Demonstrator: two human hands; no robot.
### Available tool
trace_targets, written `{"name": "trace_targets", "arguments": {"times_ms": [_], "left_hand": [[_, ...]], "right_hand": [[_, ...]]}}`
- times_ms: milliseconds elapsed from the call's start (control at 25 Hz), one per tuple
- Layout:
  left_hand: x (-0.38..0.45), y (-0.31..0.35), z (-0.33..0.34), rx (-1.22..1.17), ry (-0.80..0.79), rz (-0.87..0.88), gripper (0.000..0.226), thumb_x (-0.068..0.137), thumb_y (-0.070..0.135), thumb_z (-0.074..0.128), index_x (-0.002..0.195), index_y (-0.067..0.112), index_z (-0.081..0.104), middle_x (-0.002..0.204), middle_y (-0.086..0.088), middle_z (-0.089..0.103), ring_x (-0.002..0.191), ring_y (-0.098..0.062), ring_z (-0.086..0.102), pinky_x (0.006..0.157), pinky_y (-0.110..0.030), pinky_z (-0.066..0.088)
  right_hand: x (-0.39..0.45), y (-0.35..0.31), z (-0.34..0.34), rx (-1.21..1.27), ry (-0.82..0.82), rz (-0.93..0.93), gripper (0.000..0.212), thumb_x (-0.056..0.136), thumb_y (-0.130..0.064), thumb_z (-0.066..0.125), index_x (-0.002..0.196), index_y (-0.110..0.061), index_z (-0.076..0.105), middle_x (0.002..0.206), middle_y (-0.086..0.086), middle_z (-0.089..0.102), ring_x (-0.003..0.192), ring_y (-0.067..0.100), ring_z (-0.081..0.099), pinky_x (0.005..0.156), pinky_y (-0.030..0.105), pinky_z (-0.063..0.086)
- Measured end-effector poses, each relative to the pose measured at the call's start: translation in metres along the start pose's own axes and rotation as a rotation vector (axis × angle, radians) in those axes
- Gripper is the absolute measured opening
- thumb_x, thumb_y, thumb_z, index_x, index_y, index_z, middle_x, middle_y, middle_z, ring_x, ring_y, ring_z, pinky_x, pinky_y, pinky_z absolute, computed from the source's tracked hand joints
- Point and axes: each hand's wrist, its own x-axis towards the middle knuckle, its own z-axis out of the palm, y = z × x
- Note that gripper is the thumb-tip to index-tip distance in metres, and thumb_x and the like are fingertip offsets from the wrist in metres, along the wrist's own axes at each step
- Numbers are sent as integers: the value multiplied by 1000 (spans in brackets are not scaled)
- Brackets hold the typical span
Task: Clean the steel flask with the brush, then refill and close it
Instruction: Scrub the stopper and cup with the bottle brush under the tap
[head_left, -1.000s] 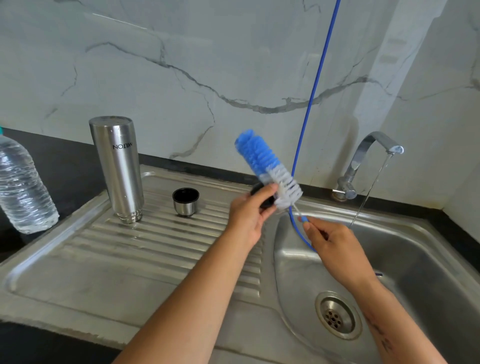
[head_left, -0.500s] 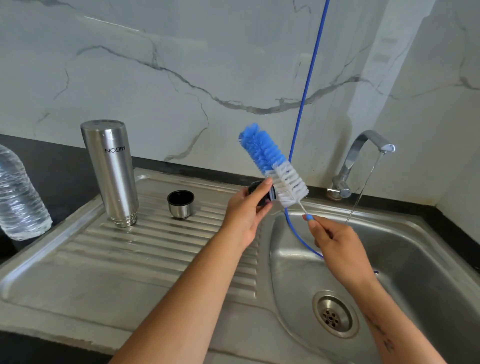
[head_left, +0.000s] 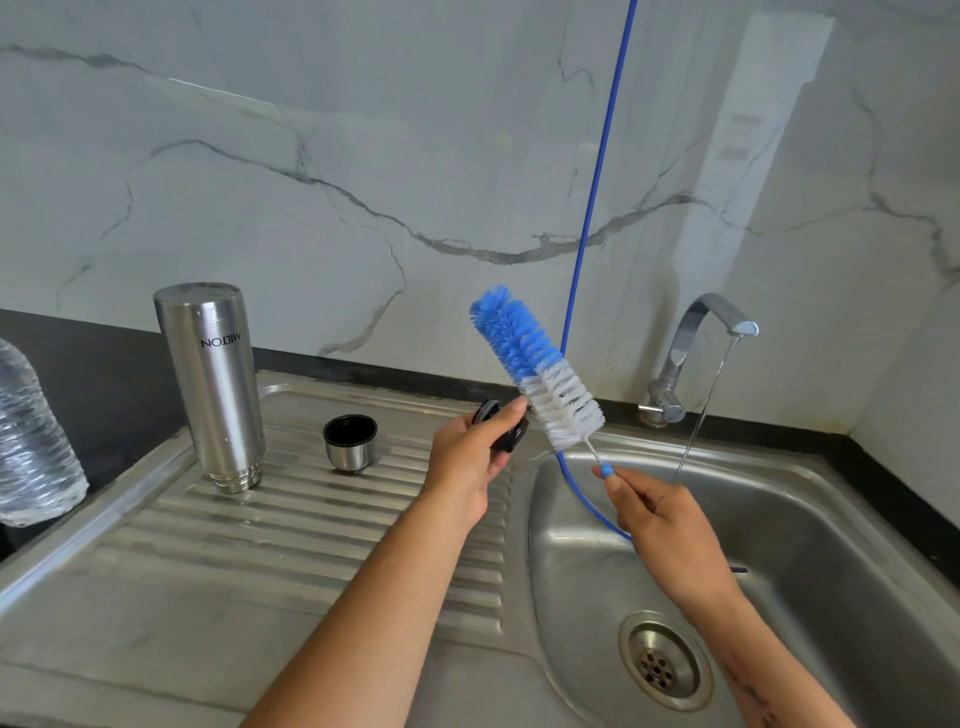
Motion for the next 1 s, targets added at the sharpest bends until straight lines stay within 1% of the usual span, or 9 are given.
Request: {"name": "trace_targets", "arguments": {"times_ms": [120, 200, 360, 480, 560, 720, 840, 920, 1000], "left_hand": [[1, 7, -1, -290, -58, -66, 32, 82, 6, 82, 109, -1, 68, 109, -17, 75, 103, -24, 72, 88, -38, 61], [5, 9, -1, -384, -95, -63, 28, 83, 3, 80, 108, -2, 69, 111, -19, 75, 107, -26, 72, 94, -42, 60], [-13, -6, 10, -227, -151, -100, 31, 84, 3, 79, 113, -2, 70, 104, -16, 78, 96, -22, 76, 83, -32, 63], [-10, -2, 11, -308, -68, -19, 24, 85, 0, 78, 107, -2, 71, 105, -15, 77, 89, -19, 76, 70, -28, 64], [1, 6, 1, -411, 30, 22, 24, 83, -1, 79, 106, -3, 71, 104, -16, 76, 88, -20, 77, 68, -29, 64], [-18, -1, 6, -281, -53, -73, 35, 82, 0, 80, 114, -6, 67, 107, -18, 76, 90, -22, 76, 66, -28, 64], [-8, 11, 2, -379, 17, -12, 31, 83, 0, 79, 111, -5, 68, 110, -19, 75, 98, -24, 74, 72, -32, 65], [-6, 13, -2, -413, 24, -6, 26, 83, -1, 79, 106, -3, 69, 110, -19, 75, 99, -25, 73, 73, -32, 65], [-17, 3, 4, -305, -43, -41, 29, 83, 0, 80, 109, -5, 69, 110, -19, 75, 100, -25, 74, 72, -31, 65]], "right_hand": [[0, -1, 1, 6, -13, 4, 26, 105, -30, 55, 98, -18, 77, 54, -7, 35, 50, 6, 28, 48, 20, 27], [1, 2, 1, -20, -25, 2, 29, 104, -30, 55, 100, -10, 76, 55, -6, 34, 51, 7, 27, 49, 21, 25], [1, -4, 10, -48, -28, -20, 28, 104, -28, 55, 101, -10, 75, 54, -6, 33, 51, 9, 26, 48, 21, 26], [1, -6, 8, -87, -114, -41, 23, 104, -30, 55, 102, -33, 78, 57, -5, 32, 52, 8, 26, 49, 19, 29], [2, 0, 1, -142, -219, -41, 24, 104, -32, 56, 107, -32, 79, 60, -5, 30, 55, 8, 24, 51, 19, 28], [8, -2, 1, -144, -157, -90, 24, 103, -31, 57, 102, -47, 76, 61, -5, 36, 59, 6, 27, 54, 20, 32], [5, -3, 0, -112, -232, -86, 25, 103, -33, 56, 90, -44, 75, 60, -7, 32, 56, 6, 26, 52, 19, 28], [2, -2, 0, -100, -268, -74, 23, 103, -32, 56, 95, -41, 76, 59, -7, 29, 54, 7, 25, 52, 19, 25], [6, -5, 1, -98, -197, -92, 22, 104, -31, 57, 98, -34, 78, 60, -6, 30, 55, 7, 25, 51, 20, 25]]}}
